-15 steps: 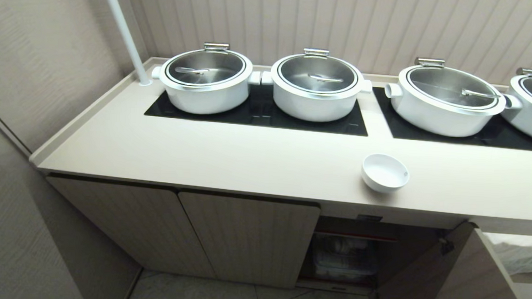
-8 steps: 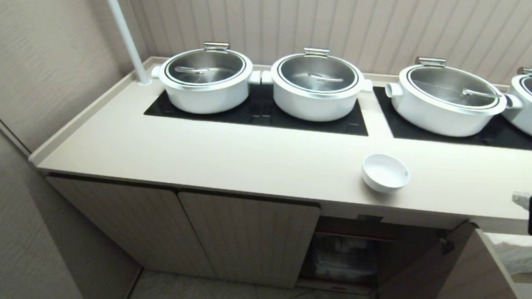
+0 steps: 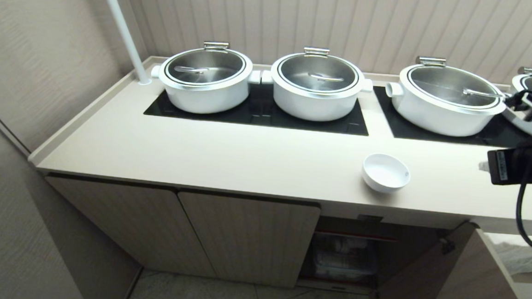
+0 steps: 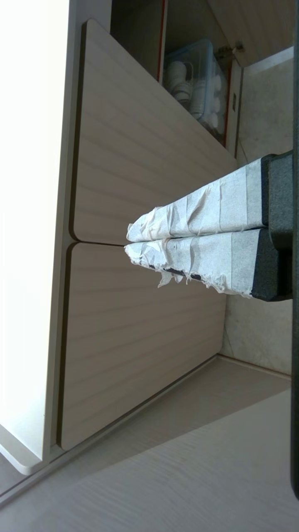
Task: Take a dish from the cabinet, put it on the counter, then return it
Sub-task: Pick up the bowl from the table
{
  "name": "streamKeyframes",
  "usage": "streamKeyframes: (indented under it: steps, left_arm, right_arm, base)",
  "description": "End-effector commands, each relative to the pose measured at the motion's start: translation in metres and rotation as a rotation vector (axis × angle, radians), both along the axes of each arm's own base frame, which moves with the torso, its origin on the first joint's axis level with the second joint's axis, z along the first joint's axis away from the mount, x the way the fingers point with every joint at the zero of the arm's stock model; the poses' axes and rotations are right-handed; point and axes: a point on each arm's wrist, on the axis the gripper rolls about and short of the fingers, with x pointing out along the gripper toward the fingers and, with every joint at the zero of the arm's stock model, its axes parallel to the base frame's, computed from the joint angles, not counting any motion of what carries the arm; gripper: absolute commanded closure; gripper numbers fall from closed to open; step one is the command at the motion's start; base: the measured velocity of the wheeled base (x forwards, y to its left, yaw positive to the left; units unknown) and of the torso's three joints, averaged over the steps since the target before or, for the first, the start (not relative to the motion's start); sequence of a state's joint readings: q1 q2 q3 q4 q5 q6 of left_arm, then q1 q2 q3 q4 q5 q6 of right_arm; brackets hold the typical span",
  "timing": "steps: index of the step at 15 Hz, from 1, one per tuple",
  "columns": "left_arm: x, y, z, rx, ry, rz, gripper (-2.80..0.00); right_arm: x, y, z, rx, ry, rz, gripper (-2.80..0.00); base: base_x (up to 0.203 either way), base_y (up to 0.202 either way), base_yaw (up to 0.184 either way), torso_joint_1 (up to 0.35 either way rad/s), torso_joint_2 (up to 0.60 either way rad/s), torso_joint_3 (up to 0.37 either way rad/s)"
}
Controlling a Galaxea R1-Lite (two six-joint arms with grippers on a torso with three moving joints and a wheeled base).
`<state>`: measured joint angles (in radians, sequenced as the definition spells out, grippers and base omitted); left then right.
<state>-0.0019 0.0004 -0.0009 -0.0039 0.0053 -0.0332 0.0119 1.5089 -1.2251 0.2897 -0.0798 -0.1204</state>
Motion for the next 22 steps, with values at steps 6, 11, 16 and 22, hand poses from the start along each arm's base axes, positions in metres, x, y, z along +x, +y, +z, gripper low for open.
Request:
streamKeyframes:
  steps: [6,11,16,22]
  left_arm:
    - [0.0,0.0,0.0,-0.001,0.0,0.001,0.0]
    - [0.0,0.0,0.0,-0.001,0.0,0.001,0.0]
    - [0.0,0.0,0.0,-0.001,-0.001,0.0,0.0]
    - [0.0,0.0,0.0,-0.001,0.0,0.001,0.0]
  right_arm:
    - [0.067,0.002,-0.006,0.05,0.318,0.054,0.0]
    - [0.103,0.003,-0.031,0.069,0.424,0.04,0.0]
    - [0.13,0.014,-0.036,0.136,0.386,-0.006,0.0]
    - [0.138,0.017,-0.048,0.136,0.41,0.001,-2.8]
  base:
    - [0.0,0.0,0.0,0.0,0.0,0.0]
    - [0.0,0.0,0.0,0.0,0.0,0.0]
    - [0.0,0.0,0.0,0.0,0.0,0.0]
    - [0.0,0.0,0.0,0.0,0.0,0.0]
